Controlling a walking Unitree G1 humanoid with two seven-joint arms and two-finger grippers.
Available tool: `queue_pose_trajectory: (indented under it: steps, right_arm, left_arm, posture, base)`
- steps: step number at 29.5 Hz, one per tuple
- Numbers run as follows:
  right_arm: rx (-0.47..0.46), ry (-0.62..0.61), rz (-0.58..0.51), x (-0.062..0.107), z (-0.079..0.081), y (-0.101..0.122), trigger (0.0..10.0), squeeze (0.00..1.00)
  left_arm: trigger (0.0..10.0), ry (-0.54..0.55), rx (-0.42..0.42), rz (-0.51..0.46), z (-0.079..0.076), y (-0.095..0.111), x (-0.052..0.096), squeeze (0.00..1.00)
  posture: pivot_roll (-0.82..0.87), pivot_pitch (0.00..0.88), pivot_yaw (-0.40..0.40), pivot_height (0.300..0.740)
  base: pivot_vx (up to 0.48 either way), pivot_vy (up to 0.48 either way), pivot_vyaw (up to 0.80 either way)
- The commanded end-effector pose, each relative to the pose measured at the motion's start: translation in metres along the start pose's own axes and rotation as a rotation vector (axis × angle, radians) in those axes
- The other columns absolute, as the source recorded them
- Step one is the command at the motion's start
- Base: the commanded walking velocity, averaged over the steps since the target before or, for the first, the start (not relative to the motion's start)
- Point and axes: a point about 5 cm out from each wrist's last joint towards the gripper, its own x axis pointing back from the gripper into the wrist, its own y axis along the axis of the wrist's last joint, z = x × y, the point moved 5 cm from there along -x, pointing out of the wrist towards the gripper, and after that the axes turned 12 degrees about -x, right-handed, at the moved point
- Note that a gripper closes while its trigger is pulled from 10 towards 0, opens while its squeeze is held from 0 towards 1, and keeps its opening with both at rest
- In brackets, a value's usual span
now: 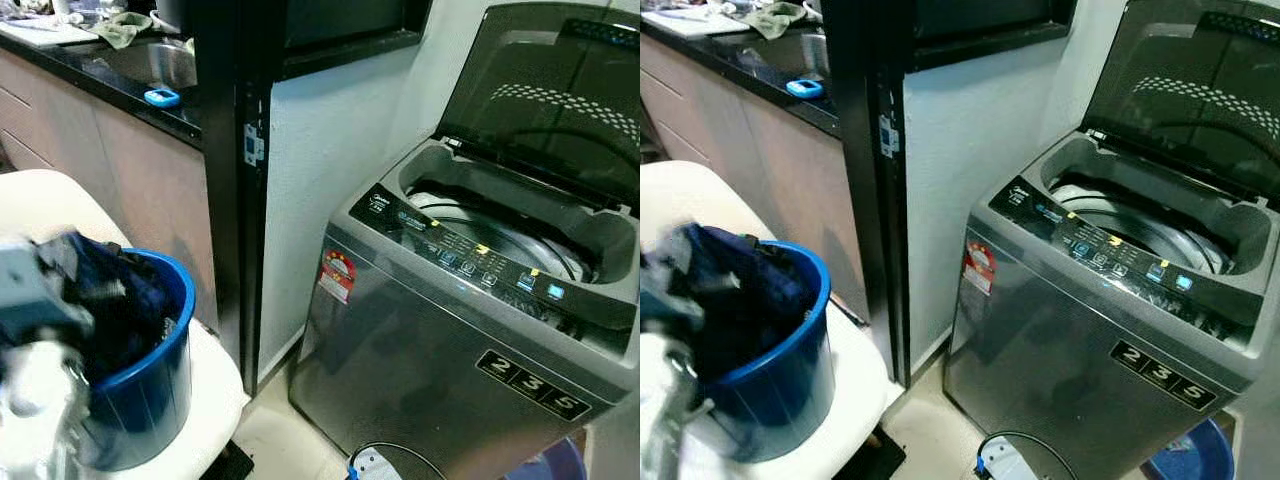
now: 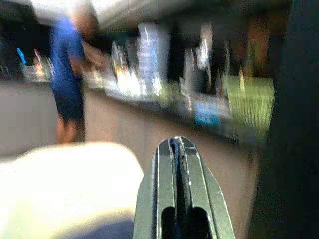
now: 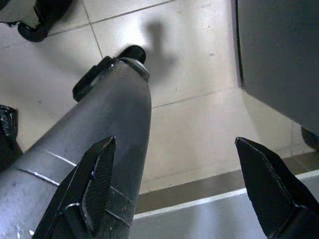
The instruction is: Clothes washing
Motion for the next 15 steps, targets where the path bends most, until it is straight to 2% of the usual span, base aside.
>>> queue_pose_trajectory:
  steps: [1,2,3,4,5,6,7,9,11,15]
  right_arm:
    - [-0.006,-0.006,0.001,0.000,-0.002,-0.003,10.0,0.00]
    - [-0.007,-0.005,0.000,0.000,-0.002,-0.003,10.0,0.00]
    - [-0.007,-0.005,0.000,0.000,-0.002,-0.003,10.0,0.00]
    - [-0.008,-0.005,0.000,0.000,-0.002,-0.003,10.0,0.00]
    - [-0.009,-0.005,0.000,0.000,-0.003,-0.004,10.0,0.00]
    - [-0.008,-0.005,0.000,0.000,-0.003,-0.004,10.0,0.00]
    - [-0.008,-0.005,0.000,0.000,-0.003,-0.004,10.0,0.00]
    - [-0.007,-0.005,-0.002,0.000,-0.003,-0.003,10.0,0.00]
    - [-0.007,-0.005,-0.002,0.000,-0.003,-0.003,10.0,0.00]
    - [-0.006,-0.005,-0.003,0.000,-0.003,-0.002,10.0,0.00]
  left_arm:
    - [0.0,-0.006,0.019,-0.079,0.000,0.024,-0.005,0.00]
    - [0.0,-0.015,0.029,-0.116,-0.001,0.035,-0.009,0.00]
    - [0.0,-0.015,0.029,-0.116,-0.001,0.035,-0.009,0.00]
    - [0.0,-0.034,0.061,-0.156,-0.005,0.048,-0.012,0.00]
    - [0.0,-0.078,0.149,-0.230,-0.014,0.070,-0.017,0.00]
    - [0.0,-0.097,0.182,-0.264,-0.017,0.082,-0.019,0.00]
    - [0.0,-0.097,0.182,-0.264,-0.017,0.082,-0.019,0.00]
    - [0.0,-0.130,0.241,-0.326,-0.022,0.101,-0.023,0.00]
    - [0.0,-0.142,0.266,-0.345,-0.023,0.109,-0.025,0.00]
    - [0.0,-0.151,0.295,-0.368,-0.023,0.117,-0.027,0.00]
  posture:
    - [0.33,0.000,-0.140,0.740]
    - [0.33,0.000,-0.140,0.740]
    - [0.33,0.000,-0.140,0.740]
    - [0.33,0.000,-0.141,0.740]
    - [0.33,0.000,-0.143,0.740]
    - [0.33,0.000,-0.145,0.740]
    - [0.33,0.000,-0.145,0.740]
    - [0.34,0.000,-0.148,0.740]
    - [0.34,0.000,-0.149,0.740]
    - [0.34,0.000,-0.151,0.740]
  base:
    - [0.000,0.000,0.00]
    - [0.000,0.000,0.00]
    - [0.000,0.000,0.00]
    - [0.000,0.000,0.00]
    - [0.000,0.000,0.00]
    - [0.000,0.000,0.00]
    - [0.000,0.000,0.00]
    - [0.000,0.000,0.00]
    - [0.000,0.000,0.00]
    - [0.000,0.000,0.00]
